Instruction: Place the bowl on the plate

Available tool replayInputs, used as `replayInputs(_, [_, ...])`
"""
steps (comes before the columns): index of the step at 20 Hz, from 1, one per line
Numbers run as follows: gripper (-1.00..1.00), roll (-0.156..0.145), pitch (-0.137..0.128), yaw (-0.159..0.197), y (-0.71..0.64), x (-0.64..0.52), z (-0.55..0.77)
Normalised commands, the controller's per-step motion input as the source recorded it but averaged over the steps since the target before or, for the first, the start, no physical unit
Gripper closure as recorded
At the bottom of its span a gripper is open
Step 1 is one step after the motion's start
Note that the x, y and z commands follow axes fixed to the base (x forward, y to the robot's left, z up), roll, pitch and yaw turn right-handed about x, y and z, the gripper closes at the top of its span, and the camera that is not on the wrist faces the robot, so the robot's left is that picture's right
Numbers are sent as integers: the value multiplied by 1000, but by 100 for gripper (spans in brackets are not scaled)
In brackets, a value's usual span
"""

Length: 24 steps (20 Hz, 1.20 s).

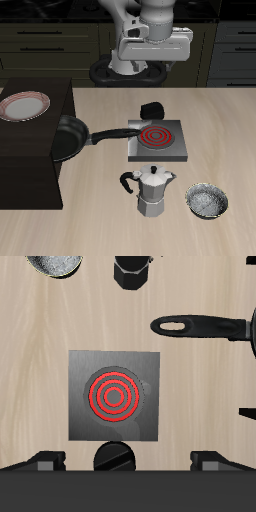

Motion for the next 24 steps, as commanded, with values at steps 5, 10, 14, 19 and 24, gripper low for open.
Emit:
replayInputs(5, [-100,38,39,-9,327,336,-41])
replayInputs(10, [-100,40,-3,16,380,229,18])
replayInputs(14, [-100,98,2,18,472,178,24])
replayInputs(19, [-100,36,-19,18,259,257,36])
replayInputs(24, [-100,17,21,-1,93,488,120])
